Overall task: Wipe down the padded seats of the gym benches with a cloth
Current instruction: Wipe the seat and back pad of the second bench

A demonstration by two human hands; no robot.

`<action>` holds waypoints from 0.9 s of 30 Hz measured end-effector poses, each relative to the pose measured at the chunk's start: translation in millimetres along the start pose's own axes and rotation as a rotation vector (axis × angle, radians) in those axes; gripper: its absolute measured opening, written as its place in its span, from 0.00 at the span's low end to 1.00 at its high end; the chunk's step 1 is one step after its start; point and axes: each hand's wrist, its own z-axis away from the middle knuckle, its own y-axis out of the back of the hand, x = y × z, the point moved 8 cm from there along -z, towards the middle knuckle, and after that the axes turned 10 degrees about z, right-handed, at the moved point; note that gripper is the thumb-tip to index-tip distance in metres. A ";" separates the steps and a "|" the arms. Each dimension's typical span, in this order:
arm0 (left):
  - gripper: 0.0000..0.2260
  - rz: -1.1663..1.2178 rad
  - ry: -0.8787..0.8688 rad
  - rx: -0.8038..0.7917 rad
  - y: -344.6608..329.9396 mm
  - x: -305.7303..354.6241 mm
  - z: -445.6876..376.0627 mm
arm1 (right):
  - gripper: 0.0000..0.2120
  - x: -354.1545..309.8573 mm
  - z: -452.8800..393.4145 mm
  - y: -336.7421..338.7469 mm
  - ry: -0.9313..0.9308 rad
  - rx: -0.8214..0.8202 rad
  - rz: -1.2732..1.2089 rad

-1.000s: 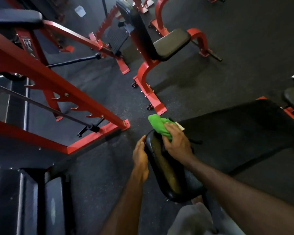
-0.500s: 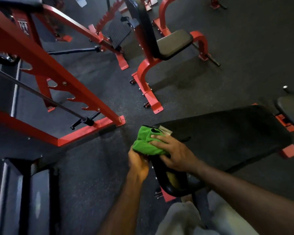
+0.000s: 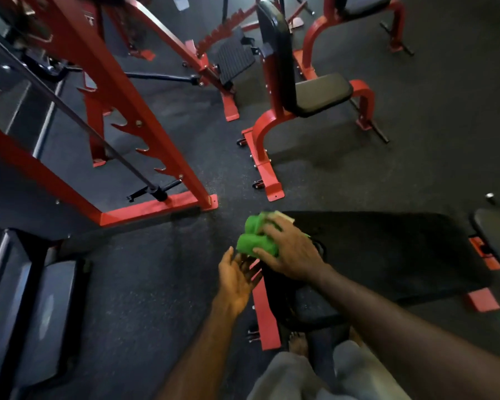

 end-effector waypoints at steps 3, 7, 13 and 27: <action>0.21 -0.006 -0.007 0.011 2.2 -2.4 0.2 | 0.26 -0.2 -2.6 -17.1 -0.093 -0.032 -0.012; 0.19 0.014 -0.023 0.009 1.3 -2.8 2.4 | 0.24 -27.1 60.0 -11.6 0.263 -0.152 -0.004; 0.09 -0.221 -0.289 0.110 -19.4 11.7 8.1 | 0.27 -8.6 41.3 -7.1 0.091 -0.031 -0.051; 0.12 -0.218 -0.303 0.188 -9.3 14.5 9.9 | 0.21 -43.0 87.4 -16.3 0.097 0.035 -0.048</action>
